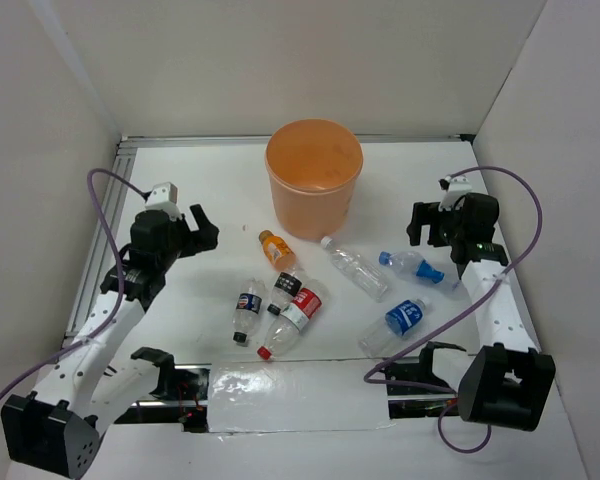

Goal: Put the plastic bottles in the bin

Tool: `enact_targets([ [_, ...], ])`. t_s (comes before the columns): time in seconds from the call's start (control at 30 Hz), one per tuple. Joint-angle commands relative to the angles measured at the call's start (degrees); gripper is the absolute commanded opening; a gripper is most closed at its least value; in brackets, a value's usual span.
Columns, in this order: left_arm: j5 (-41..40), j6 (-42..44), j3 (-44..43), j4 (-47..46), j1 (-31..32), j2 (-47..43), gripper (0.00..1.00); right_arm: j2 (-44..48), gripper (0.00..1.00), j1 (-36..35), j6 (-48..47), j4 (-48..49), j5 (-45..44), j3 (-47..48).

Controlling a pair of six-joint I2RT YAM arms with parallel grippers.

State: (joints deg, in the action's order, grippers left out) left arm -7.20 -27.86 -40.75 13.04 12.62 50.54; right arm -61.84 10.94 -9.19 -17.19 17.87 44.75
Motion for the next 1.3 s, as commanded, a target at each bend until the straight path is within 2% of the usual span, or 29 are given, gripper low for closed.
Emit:
enact_targets([
  [0.0, 11.08, -1.32, -4.94, 2.78, 2.66, -0.1, 1.0, 3.22, 1.0, 0.13, 1.98, 1.99, -8.29, -0.37],
  [0.23, 3.17, -0.71, -7.76, 7.0, 16.01, 7.01, 1.0, 0.15, 1.0, 0.66, 0.14, -1.53, -6.27, 2.18],
  [0.33, -1.4, -4.04, -8.29, 9.1, 21.64, 9.91, 0.98, -0.38, 1.0, 0.66, -1.96, -2.05, -5.74, 2.71],
  [0.4, -4.91, -7.28, -8.9, 11.73, 25.33, 11.06, 0.88, -0.38, 1.0, 0.66, -5.74, -2.58, -5.74, 3.4],
  [0.43, -6.49, -8.78, -8.91, 12.53, 26.56, 11.07, 0.71, -0.38, 1.0, 0.66, -6.71, -3.11, -5.22, 3.93],
  [0.47, -7.99, -10.01, -8.91, 13.15, 27.53, 11.68, 0.62, -0.38, 1.0, 0.66, -7.94, -3.11, -5.21, 3.94],
  [0.5, -10.96, -12.55, -8.91, 13.68, 29.37, 12.2, 0.6, 0.31, 1.0, 0.66, -9.86, -3.72, -5.21, 3.94],
  [0.57, -12.74, -14.32, -8.12, 14.3, 30.7, 12.73, 0.62, 1.1, 1.0, 0.66, -11.54, -4.43, -3.99, 3.94],
  [0.6, -14.14, -15.11, -7.42, 14.3, 31.23, 13.78, 0.74, 1.81, 1.0, 0.66, -12.25, -4.95, -3.98, 3.94],
  [0.63, -14.76, -16.51, -6.72, 14.3, 32.11, 14.66, 0.82, 1.81, 1.0, 0.66, -12.25, -4.96, -3.98, 3.33],
  [0.7, -15.39, -17.06, -6.71, 14.3, 33.51, 16.86, 0.93, 1.21, 1.0, 0.66, -12.25, -4.96, -4.5, 3.32],
  [0.9, -17.75, -21.09, -6.1, 16.66, 36.68, 27.14, 0.94, -1.17, 1.0, 2.68, -12.25, -6.71, -1.88, 3.85],
  [0.97, -17.76, -21.79, -5.4, 16.67, 36.68, 29.16, 0.91, -1.17, 1.0, 3.21, -12.87, -6.72, -0.56, 3.85],
  [1.07, -17.76, -22.42, -3.82, 15.19, 36.68, 31.19, 0.85, -1.17, 1.0, 3.21, -12.87, -6.72, 1.46, 3.85],
  [1.1, -17.76, -22.42, -3.29, 14.57, 36.68, 31.8, 0.74, -0.48, 1.0, 3.21, -13.48, -6.72, 2.77, 3.85],
  [1.17, -17.76, -21.89, -3.28, 13.16, 36.68, 32.34, 0.6, -0.47, 0.96, 3.21, -14.27, -6.72, 4.53, 3.85],
  [1.2, -17.15, -21.89, -3.28, 13.15, 36.68, 32.95, 0.49, -0.47, 0.96, 3.21, -15.06, -6.72, 6.89, 3.85],
  [1.27, -17.14, -20.58, -4.77, 12.63, 36.68, 32.95, 0.38, -0.47, 0.94, 3.21, -15.85, -6.72, 8.84, 4.46],
])
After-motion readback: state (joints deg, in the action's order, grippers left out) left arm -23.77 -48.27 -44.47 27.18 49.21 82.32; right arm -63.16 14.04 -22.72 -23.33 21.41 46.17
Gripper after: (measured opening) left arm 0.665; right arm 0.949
